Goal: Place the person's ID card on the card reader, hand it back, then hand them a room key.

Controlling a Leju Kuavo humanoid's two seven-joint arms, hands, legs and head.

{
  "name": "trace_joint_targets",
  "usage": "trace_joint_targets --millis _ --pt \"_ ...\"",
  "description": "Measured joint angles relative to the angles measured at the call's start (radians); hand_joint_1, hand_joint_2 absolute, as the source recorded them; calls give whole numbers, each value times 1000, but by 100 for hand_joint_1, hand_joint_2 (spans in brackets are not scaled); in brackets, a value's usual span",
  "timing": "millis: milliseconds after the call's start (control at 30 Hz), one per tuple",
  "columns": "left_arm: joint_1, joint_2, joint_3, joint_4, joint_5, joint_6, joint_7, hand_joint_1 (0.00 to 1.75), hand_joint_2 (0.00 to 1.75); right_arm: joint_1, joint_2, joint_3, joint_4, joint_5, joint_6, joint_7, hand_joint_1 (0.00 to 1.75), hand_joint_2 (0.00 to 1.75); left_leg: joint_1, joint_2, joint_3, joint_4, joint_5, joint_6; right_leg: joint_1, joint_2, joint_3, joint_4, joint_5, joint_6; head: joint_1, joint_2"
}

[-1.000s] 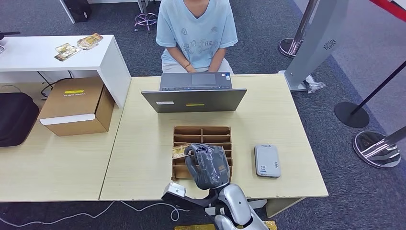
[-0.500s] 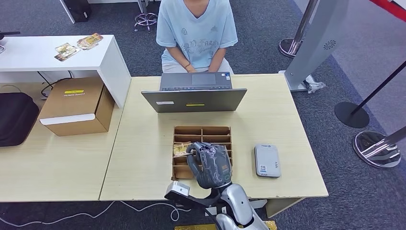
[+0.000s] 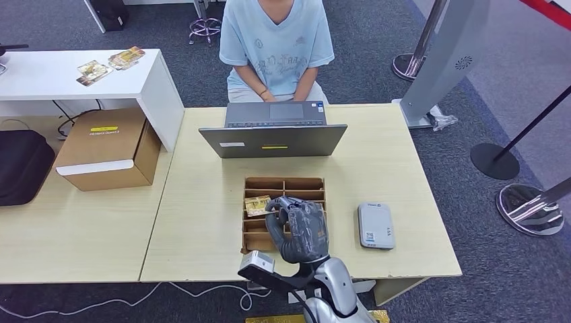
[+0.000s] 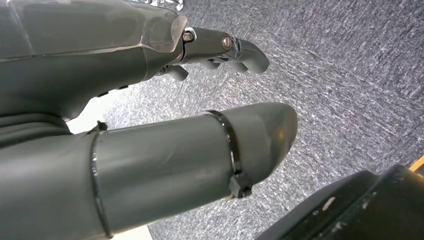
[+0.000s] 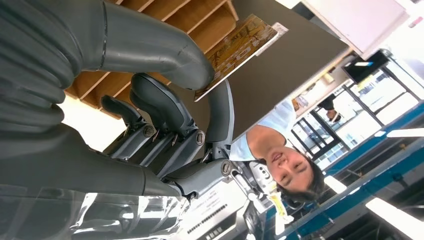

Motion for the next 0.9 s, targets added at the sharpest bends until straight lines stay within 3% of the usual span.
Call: trace_joint_targets --millis 400,900 --pt "0 0 -6 0 -5 1 -6 0 0 -22 12 -14 -22 -157 -64 -105 175 175 0 0 0 0 0 0 0 0 0 0 0 0 0 0" --pt "-6 -1 -44 0 -26 -2 -14 0 0 -151 18 -17 -46 -148 -79 -123 175 175 0 0 0 0 1 0 0 0 0 0 1 0 0 0"
